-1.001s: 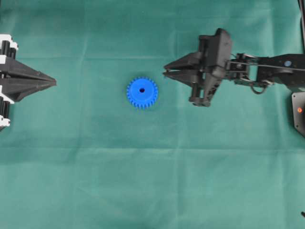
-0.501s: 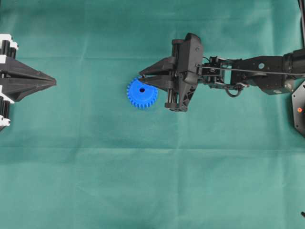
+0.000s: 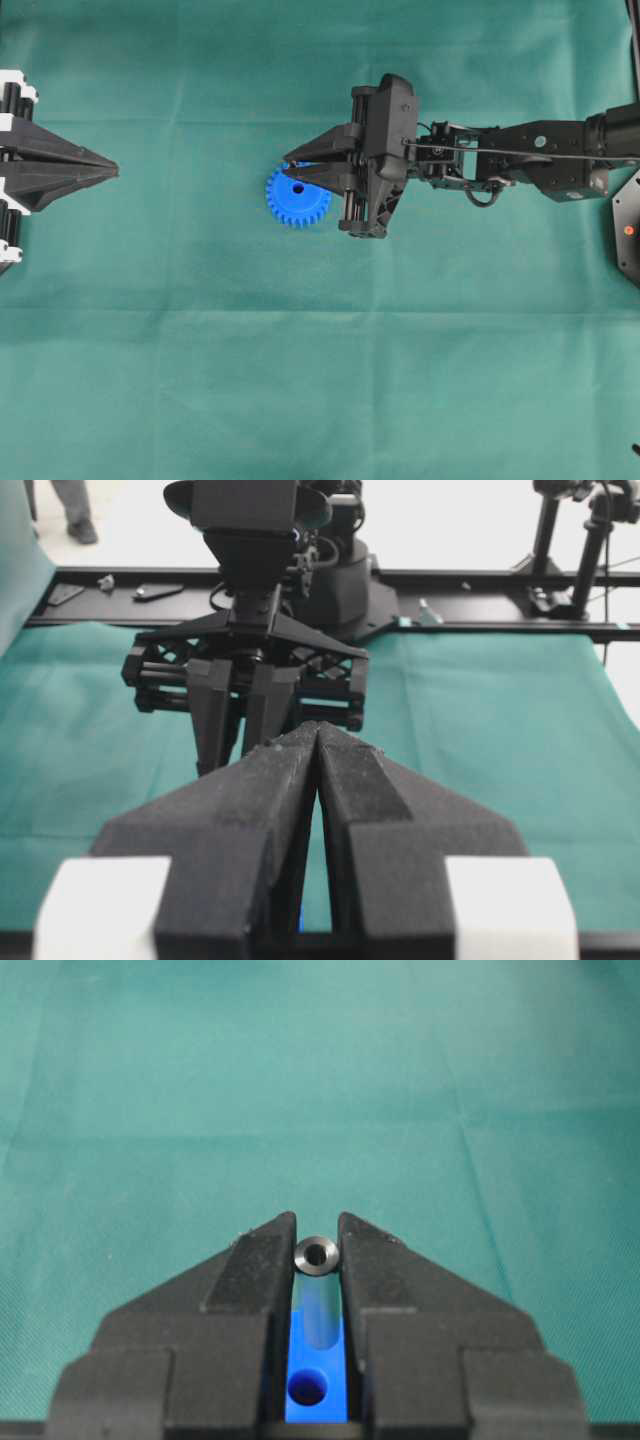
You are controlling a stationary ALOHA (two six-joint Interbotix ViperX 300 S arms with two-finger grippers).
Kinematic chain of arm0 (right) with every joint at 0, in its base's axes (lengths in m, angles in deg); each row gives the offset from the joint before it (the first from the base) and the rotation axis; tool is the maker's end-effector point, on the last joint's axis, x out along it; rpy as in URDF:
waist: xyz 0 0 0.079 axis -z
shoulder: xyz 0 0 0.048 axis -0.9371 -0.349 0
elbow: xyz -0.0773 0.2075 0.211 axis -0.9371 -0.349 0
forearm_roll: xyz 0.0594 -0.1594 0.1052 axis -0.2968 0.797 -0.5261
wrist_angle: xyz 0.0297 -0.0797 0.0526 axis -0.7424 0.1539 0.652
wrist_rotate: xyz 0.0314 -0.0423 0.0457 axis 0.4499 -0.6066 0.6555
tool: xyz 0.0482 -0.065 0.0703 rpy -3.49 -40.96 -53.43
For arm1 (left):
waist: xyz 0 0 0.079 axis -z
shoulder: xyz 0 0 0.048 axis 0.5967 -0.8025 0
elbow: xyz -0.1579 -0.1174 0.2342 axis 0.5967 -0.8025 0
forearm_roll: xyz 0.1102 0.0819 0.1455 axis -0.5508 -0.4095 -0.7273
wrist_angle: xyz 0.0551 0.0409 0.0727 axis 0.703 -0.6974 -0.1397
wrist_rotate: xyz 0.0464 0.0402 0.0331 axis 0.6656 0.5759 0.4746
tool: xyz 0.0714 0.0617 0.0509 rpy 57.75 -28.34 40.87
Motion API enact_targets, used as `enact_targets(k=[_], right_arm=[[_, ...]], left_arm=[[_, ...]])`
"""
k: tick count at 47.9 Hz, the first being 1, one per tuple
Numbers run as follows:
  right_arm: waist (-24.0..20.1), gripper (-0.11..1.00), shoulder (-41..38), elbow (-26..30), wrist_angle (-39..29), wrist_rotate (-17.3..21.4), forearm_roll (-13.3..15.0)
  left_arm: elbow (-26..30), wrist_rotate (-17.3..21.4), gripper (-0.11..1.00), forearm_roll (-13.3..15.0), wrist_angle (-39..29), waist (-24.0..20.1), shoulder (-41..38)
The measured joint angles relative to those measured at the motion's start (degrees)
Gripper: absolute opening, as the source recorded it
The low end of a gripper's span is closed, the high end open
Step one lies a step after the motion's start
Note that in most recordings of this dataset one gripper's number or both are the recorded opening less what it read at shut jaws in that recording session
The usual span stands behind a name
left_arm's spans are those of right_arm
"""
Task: Insert the shaft placed at a random location into the center hole of the medium gear at another random location.
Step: 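Carry the shaft left over the blue gear's center hole, then align the shaft tip with the gear hole using the right gripper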
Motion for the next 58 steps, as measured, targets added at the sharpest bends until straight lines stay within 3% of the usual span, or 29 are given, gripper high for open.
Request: enact_targets(k=[35, 58], right_arm=[[0.00, 0.13, -3.87, 0.26, 0.53, 0.09, -1.05], [0.00, 0.13, 0.88, 0.26, -1.32, 0.09, -1.05]], left_arm=[[0.00, 0.09, 0.00, 0.00, 0.00, -0.35, 0.09], [0.00, 0.09, 0.00, 0.00, -0.09, -0.44, 0.00]])
